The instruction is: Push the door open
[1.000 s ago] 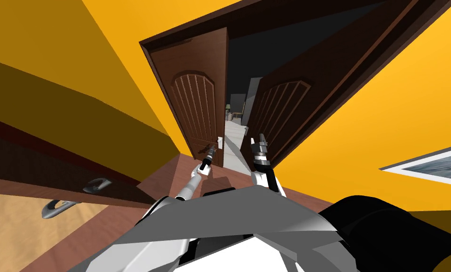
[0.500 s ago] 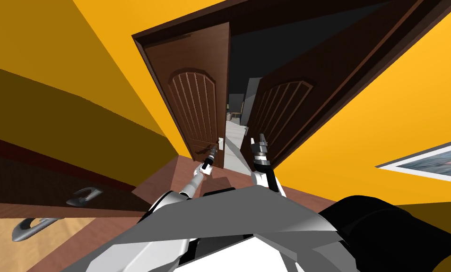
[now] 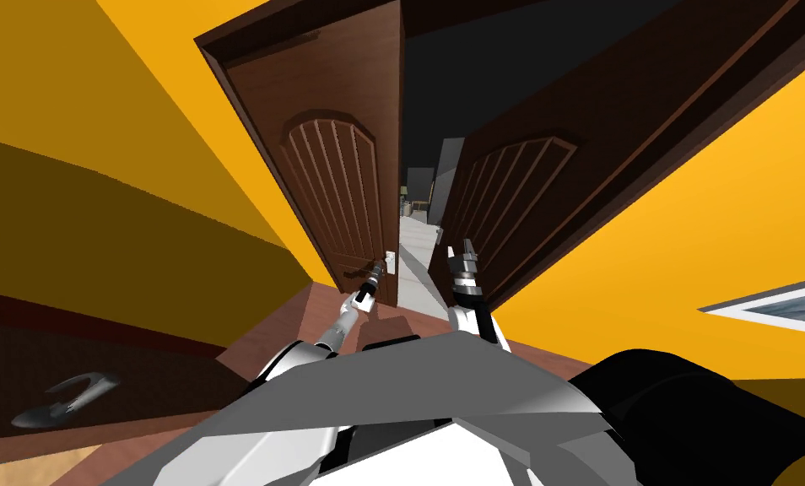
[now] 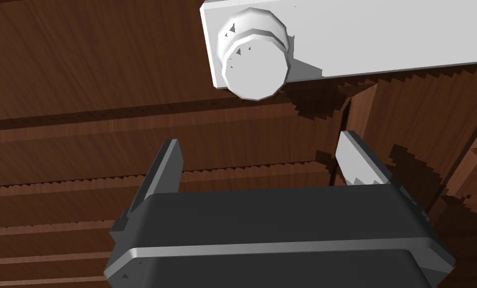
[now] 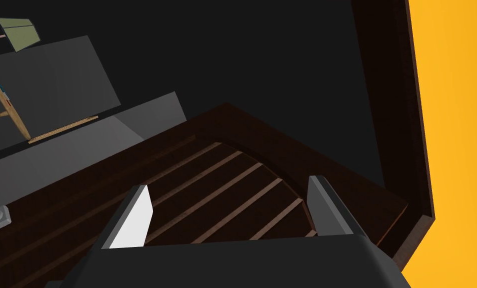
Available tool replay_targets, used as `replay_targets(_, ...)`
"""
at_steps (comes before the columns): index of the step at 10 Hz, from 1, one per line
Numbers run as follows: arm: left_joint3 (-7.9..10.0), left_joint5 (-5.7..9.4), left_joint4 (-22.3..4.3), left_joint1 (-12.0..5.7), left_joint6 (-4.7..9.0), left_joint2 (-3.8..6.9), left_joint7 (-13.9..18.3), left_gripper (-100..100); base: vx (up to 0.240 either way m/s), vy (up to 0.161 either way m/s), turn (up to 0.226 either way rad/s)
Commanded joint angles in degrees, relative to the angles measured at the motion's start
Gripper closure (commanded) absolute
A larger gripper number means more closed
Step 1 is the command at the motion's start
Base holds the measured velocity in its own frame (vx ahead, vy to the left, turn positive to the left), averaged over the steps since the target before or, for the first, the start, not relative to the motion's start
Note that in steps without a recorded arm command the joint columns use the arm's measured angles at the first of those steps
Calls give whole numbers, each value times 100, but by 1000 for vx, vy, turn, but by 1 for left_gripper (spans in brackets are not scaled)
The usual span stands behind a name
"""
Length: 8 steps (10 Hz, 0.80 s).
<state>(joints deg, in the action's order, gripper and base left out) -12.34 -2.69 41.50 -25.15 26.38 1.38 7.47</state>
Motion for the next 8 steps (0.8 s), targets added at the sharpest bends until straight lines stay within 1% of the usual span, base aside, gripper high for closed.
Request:
replay_targets(1, 15, 4, 8, 10, -1, -9, -6, -100, 189, -67, -22)
replay_targets(2, 26, 7, 2, 9, 3, -52, -11, -100, 184, -47, -16)
replay_targets(3, 35, 9, -3, 8, 6, -113, -15, -100, 173, -99, -25)
replay_targets(4, 46, 12, -9, 6, 10, -209, -19, -100, 194, -93, -13)
replay_targets(5, 37, 9, 20, 17, -5, -154, -15, -100, 90, -32, 1)
replay_targets(6, 37, 9, 20, 17, -5, -154, -15, 100, -13, 1, 3)
replay_targets(8, 37, 9, 20, 17, -5, -154, -15, 100, -18, 10, -15)
